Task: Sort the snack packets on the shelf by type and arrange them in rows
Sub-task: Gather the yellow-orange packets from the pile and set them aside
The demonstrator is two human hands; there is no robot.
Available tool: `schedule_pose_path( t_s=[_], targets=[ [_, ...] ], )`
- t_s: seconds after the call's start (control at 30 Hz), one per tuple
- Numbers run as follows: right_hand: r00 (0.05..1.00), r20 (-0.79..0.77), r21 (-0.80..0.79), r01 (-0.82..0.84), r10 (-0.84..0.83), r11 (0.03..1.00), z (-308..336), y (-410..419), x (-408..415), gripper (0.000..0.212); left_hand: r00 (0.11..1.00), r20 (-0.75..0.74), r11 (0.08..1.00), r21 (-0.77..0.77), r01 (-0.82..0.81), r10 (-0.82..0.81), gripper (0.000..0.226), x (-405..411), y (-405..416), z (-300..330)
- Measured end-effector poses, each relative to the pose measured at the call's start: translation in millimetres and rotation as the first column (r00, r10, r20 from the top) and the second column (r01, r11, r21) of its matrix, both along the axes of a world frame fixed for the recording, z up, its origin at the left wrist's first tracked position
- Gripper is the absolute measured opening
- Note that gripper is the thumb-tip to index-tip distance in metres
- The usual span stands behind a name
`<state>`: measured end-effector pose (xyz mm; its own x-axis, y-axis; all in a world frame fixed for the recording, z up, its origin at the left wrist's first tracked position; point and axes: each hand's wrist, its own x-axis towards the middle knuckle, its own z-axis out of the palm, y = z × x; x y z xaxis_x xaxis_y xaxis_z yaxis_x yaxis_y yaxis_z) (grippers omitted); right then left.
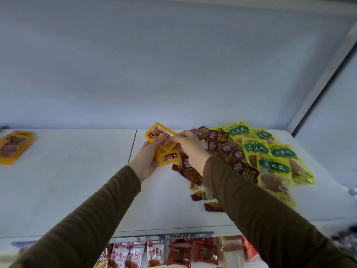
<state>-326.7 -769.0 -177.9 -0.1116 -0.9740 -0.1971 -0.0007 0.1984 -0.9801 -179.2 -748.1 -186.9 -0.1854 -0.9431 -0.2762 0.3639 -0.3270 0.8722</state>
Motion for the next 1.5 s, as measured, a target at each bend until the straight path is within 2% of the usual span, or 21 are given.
schedule_pose_path(
  t_s=[0.1, 0.23, 0.33, 0.5, 0.6, 0.7, 0.87, 1.07, 1.23, 1.37, 1.5],
  targets=[
    [0.999, 0.027, 0.018, -0.022, 0.021, 1.0, -7, 22, 13, 0.018, 0.993, 0.075, 0.995, 0.023, -0.098, 0.096, 0.041, -7, 3, -4],
    [0.998, -0.021, -0.008, -0.063, 0.063, 0.998, -13, 42, 21, 0.019, 0.979, 0.132, 0.986, 0.031, -0.161, 0.155, 0.039, -4, 4, -7],
    [0.989, -0.049, -0.01, -0.137, 0.137, 0.99, -10, 49, 14, 0.032, 0.976, 0.149, 0.985, 0.031, -0.167, 0.161, 0.037, 4, 7, -7],
    [0.992, -0.122, -0.102, -0.022, 0.01, 0.995, -1, 44, -33, 0.009, 0.976, 0.139, 0.985, 0.012, -0.171, 0.167, 0.036, 20, 14, -3],
    [0.972, -0.228, -0.156, 0.016, -0.052, 0.988, -4, 40, -57, 0.007, 0.972, 0.149, 0.982, 0.019, -0.187, 0.182, 0.04, 28, 19, -3],
    [0.925, -0.378, -0.169, -0.039, -0.029, 0.985, -13, 43, -66, 0.014, 0.971, 0.15, 0.981, 0.033, -0.192, 0.185, 0.039, 32, 24, -7],
    [0.837, -0.544, -0.174, -0.174, 0.053, 0.969, -28, 55, -62, 0.019, 0.975, 0.155, 0.982, 0.072, -0.173, 0.16, 0.036, 32, 32, -16],
    [0.685, -0.728, -0.216, -0.231, 0.001, 0.949, -36, 69, -58, 0.024, 0.985, 0.138, 0.991, 0.071, -0.117, 0.106, 0.037, 22, 40, -19],
    [0.74, -0.672, -0.296, -0.237, -0.025, 0.925, -33, 78, -50, 0.025, 0.988, 0.14, 0.996, 0.049, -0.075, 0.068, 0.039, 11, 43, -15],
    [0.831, -0.536, -0.241, -0.317, 0.147, 0.917, -22, 76, -33, 0.037, 0.99, 0.132, 0.998, 0.036, -0.051, 0.046, 0.043, 7, 43, -10],
    [0.836, -0.454, -0.139, -0.408, 0.309, 0.902, -12, 63, -11, 0.044, 0.995, 0.1, 1.0, 0.01, -0.029, 0.028, 0.045, 15, 45, -4]
  ],
)
